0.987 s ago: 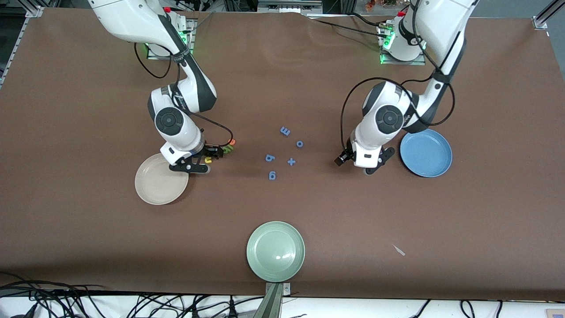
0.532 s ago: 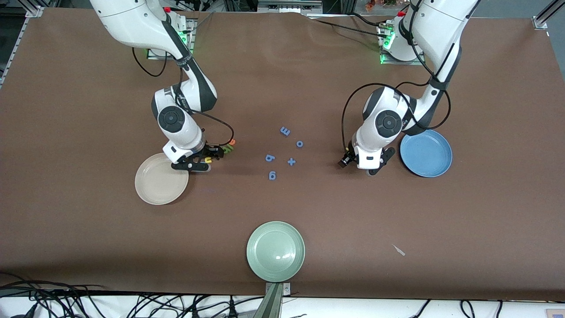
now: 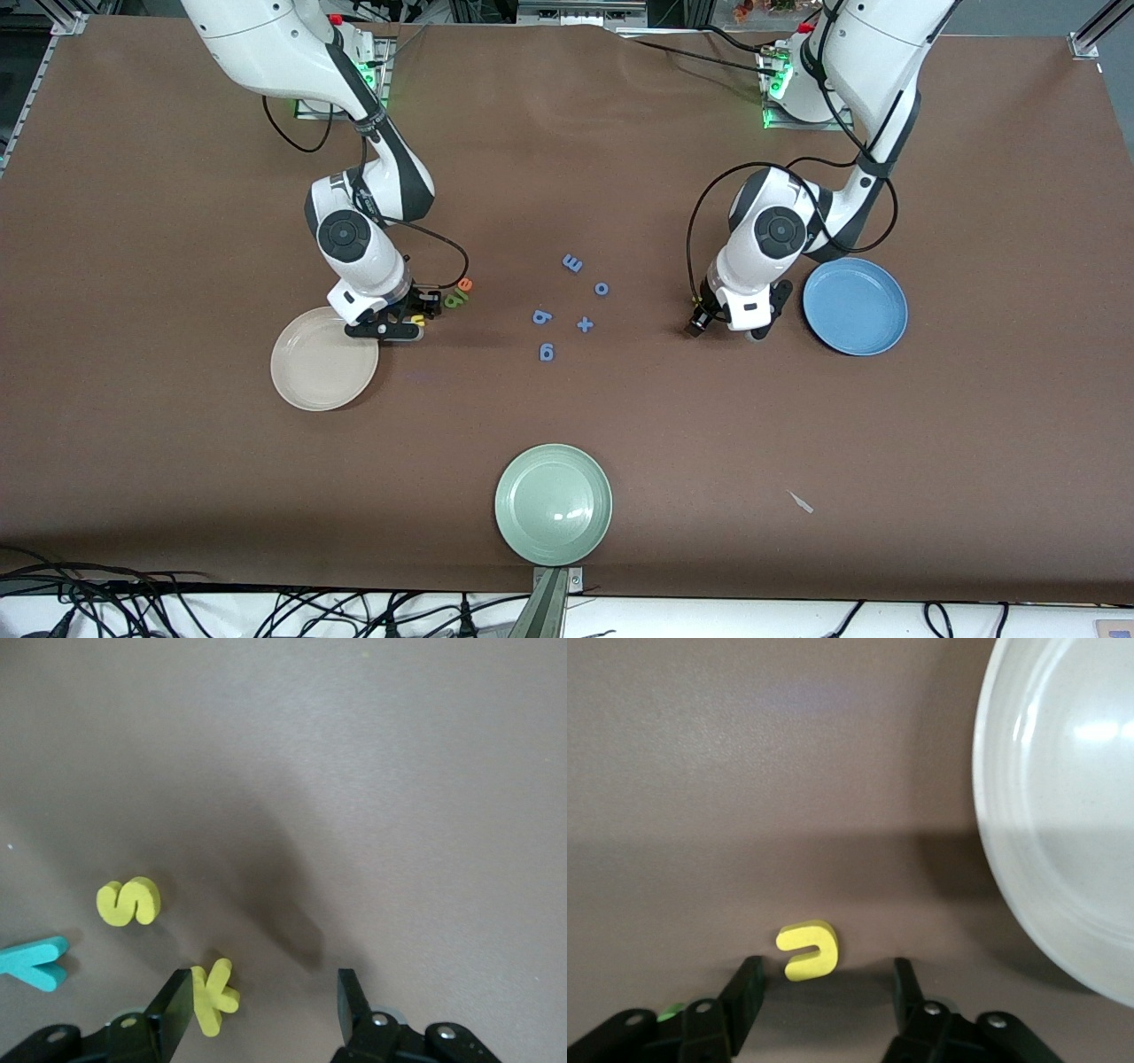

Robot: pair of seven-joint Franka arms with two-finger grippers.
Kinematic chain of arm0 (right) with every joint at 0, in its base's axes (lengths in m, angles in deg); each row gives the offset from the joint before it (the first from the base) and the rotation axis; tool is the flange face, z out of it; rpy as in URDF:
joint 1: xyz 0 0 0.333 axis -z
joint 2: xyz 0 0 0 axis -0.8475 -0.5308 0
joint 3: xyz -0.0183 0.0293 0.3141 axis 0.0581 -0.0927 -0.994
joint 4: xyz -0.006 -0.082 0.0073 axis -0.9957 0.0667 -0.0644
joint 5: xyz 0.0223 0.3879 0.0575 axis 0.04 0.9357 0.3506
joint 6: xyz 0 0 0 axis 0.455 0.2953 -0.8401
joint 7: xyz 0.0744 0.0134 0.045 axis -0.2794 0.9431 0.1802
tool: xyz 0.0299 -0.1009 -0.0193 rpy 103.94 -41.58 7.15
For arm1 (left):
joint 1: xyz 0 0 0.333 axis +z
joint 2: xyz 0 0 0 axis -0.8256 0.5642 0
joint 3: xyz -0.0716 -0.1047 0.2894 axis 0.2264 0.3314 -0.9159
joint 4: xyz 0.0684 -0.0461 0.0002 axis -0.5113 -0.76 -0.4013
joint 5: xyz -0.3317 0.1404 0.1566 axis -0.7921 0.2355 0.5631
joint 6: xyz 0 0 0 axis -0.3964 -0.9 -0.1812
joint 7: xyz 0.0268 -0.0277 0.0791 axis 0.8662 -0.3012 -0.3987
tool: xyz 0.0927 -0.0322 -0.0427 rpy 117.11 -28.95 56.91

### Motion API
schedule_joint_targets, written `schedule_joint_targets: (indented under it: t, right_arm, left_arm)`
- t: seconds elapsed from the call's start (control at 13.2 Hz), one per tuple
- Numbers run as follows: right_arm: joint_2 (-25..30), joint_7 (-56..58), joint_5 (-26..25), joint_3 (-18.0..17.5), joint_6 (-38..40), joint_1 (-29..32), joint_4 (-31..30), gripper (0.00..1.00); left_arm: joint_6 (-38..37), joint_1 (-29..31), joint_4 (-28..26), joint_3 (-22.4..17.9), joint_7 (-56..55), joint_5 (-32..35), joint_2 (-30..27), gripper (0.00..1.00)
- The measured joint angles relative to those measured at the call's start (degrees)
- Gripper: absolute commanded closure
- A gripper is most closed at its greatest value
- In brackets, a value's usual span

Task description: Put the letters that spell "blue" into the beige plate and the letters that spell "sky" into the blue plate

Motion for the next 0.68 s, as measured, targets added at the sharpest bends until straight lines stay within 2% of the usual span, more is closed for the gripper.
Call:
schedule_joint_targets:
  t: [0.08,0.53,0.68]
  right_arm:
    - [0.0,0.1,0.0,0.0,-0.5,0.0,-0.2,0.51]
    - [0.5,2.5,0.0,0.4,-1.6,0.0,-0.5,0.76]
    - [0.5,2.6,0.0,0.5,-1.7,0.0,-0.5,0.79]
  left_arm:
    - [0.5,0.0,-0.6,0.0,-0.5,0.0,-0.1,0.27]
    - [-1.6,-0.6,-0.9,0.2,-2.8,0.0,-1.5,0.29]
    - [-1.7,-1.0,-1.3,0.2,-4.3,0.0,-1.6,0.31]
